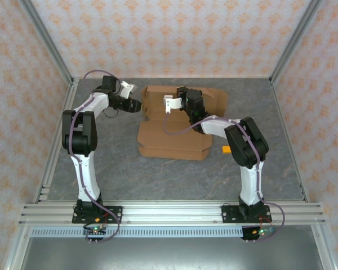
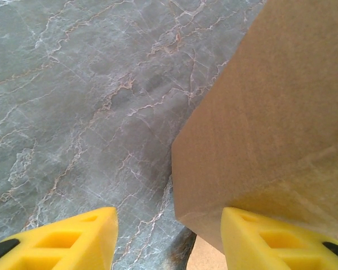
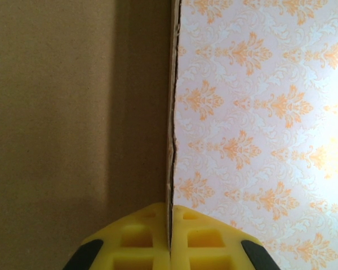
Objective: Fold the paper box
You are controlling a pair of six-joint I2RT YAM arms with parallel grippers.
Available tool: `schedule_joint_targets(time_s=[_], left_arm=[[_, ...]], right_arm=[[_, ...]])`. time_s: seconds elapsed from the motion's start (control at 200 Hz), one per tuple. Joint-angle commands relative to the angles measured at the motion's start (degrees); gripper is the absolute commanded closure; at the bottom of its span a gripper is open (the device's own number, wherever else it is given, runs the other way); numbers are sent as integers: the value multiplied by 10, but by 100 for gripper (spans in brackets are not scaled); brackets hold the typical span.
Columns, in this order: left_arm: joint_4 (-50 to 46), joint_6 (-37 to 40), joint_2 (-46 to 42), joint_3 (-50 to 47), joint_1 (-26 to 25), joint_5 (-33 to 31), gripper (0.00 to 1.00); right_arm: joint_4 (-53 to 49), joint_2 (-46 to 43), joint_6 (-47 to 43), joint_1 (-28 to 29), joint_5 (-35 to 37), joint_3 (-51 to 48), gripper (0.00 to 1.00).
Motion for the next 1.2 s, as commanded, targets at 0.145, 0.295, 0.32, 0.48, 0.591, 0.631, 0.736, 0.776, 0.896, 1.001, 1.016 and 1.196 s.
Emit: schedule_joint_targets(time_s=[0.145, 0.295, 0.32, 0.48, 0.591, 0.631, 0.736, 0.776, 0.896, 1.001, 1.016, 1.196], left_arm=[[17, 36, -43, -25, -12, 37, 47], [32, 23, -40, -18, -14, 32, 47], [34, 22, -38, -16, -15, 33, 47], [36, 19, -28, 0, -24, 32, 46], [34, 17, -16, 16, -33, 28, 47], [35, 14, -15, 18, -35, 26, 47], [45, 11, -14, 17, -44, 16, 47], [47, 10, -15, 15, -45, 8, 47], [67, 1, -23, 2, -47, -9, 47], [93, -10, -32, -17, -49, -23, 47], [95, -11, -33, -17, -49, -25, 47], [113, -26, -35, -21, -58, -61, 47]], right_arm=[[-16, 7, 3, -1, -3, 19, 100], [-17, 7, 2, -1, -6, 20, 100], [-17, 7, 3, -1, -6, 20, 100], [-17, 9, 2, -1, -6, 22, 100], [-18, 9, 2, 0, -6, 24, 100], [-19, 9, 2, 0, -7, 25, 100], [-22, 5, 5, 0, -9, 24, 100], [-23, 3, 6, 0, -10, 26, 100], [-32, -1, 13, 0, -10, 27, 100], [-43, -6, 23, 0, -11, 30, 100], [-46, -7, 24, 0, -12, 31, 100], [-66, -15, 34, 1, -15, 38, 100]])
